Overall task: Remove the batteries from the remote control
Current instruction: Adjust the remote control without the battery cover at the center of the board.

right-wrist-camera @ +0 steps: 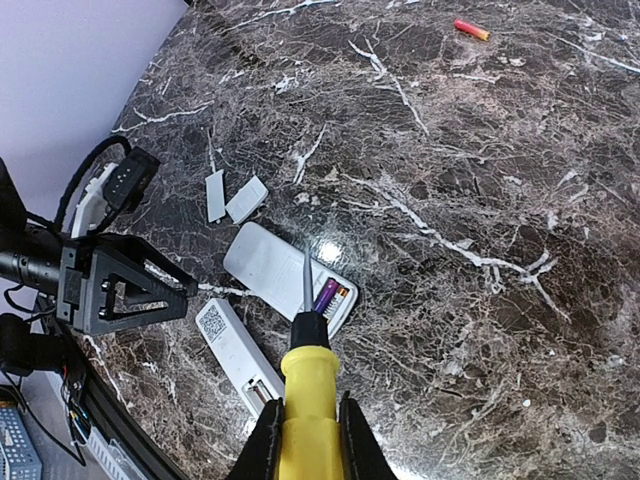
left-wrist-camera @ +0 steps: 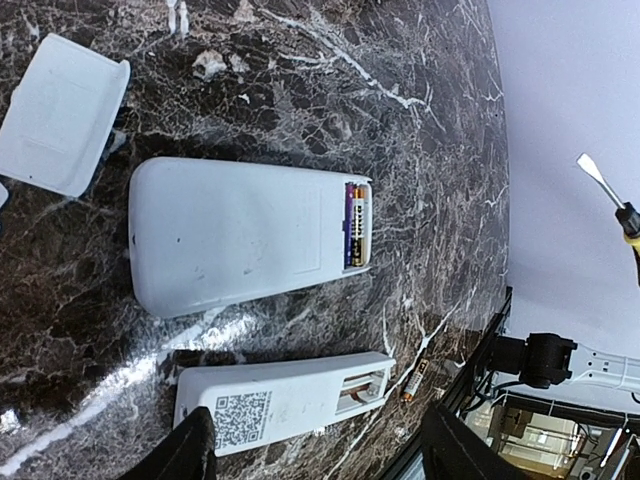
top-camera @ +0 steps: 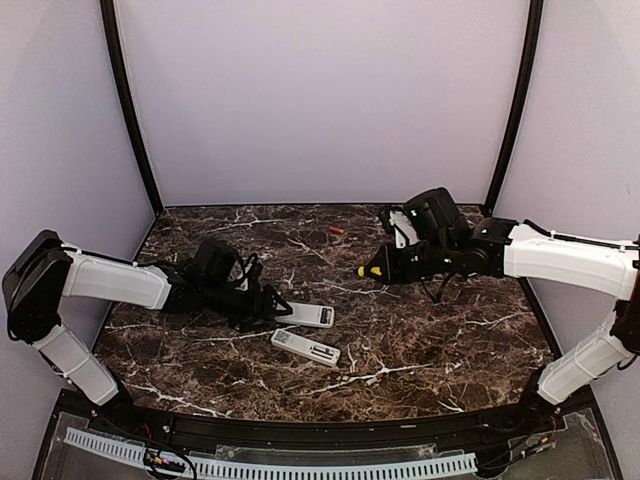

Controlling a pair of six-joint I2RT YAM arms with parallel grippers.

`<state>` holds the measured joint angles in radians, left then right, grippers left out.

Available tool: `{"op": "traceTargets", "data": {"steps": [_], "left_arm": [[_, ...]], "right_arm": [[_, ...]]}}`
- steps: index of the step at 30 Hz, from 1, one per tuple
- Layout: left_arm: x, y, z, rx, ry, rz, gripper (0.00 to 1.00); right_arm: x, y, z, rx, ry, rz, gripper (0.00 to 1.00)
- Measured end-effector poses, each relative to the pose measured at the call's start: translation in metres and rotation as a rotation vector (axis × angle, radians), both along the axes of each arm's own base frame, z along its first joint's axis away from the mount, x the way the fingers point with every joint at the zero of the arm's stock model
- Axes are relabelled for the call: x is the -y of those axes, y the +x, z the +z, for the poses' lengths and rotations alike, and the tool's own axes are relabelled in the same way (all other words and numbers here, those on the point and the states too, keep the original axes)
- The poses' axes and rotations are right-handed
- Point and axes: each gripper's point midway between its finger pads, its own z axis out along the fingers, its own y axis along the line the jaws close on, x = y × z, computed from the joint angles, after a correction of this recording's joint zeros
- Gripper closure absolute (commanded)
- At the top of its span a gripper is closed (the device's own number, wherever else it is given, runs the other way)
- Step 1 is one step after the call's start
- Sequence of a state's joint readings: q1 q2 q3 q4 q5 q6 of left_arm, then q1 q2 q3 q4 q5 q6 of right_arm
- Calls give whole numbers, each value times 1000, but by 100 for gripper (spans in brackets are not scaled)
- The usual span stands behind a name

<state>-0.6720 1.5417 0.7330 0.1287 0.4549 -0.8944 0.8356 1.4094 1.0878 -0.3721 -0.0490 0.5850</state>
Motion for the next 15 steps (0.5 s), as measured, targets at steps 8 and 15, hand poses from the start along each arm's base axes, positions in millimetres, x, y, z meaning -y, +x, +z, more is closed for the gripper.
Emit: {"op": "traceTargets", "data": {"steps": [8,15], "left_arm": [[10,3,-7,-26,18,-12,30],[12,8,-20,-36,49,-8,29]], "right_arm": [[2,2,1,1,1,-7,100],[2,1,3,1,8,-12,100]]}}
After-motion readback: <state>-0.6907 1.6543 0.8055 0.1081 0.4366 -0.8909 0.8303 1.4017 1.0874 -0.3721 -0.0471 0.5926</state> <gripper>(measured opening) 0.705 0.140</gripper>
